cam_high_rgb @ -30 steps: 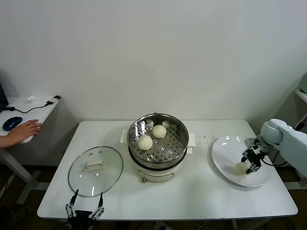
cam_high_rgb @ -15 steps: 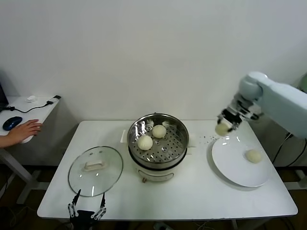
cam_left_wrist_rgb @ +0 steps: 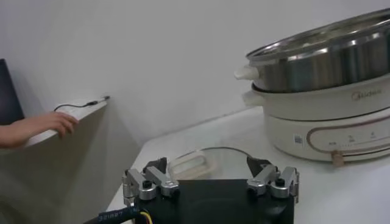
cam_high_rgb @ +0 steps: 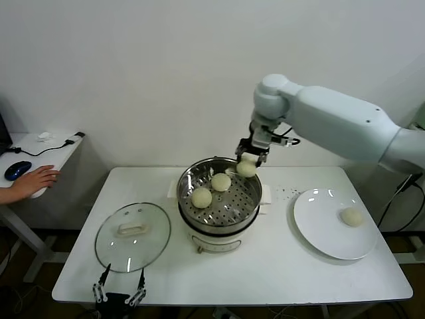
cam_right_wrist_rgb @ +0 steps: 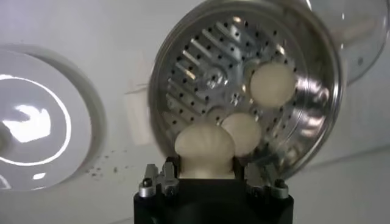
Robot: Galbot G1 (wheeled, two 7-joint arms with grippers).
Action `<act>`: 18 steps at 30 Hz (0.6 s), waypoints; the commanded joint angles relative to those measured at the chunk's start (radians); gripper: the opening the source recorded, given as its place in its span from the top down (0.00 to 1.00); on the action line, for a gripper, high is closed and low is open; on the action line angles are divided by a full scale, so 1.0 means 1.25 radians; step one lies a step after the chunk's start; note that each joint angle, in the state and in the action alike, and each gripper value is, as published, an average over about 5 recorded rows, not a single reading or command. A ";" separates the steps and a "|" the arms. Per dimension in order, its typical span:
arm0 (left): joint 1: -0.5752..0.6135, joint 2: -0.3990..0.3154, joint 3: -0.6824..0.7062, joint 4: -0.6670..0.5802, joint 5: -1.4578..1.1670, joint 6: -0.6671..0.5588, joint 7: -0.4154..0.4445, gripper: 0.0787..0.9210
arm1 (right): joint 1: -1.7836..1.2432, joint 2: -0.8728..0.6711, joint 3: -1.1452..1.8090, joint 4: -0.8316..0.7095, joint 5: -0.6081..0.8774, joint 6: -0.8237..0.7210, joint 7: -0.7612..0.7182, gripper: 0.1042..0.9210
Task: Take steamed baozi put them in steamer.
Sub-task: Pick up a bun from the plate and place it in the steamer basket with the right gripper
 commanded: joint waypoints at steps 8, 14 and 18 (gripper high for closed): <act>0.003 -0.001 -0.002 0.010 -0.001 -0.003 -0.003 0.12 | -0.093 0.095 -0.084 0.071 -0.023 0.042 0.018 0.42; 0.011 -0.001 -0.006 0.019 -0.003 -0.012 -0.003 0.12 | -0.121 0.103 -0.080 0.063 -0.045 0.049 0.025 0.42; 0.011 -0.001 -0.005 0.023 -0.003 -0.013 -0.003 0.12 | -0.129 0.107 -0.073 0.057 -0.060 0.054 0.028 0.42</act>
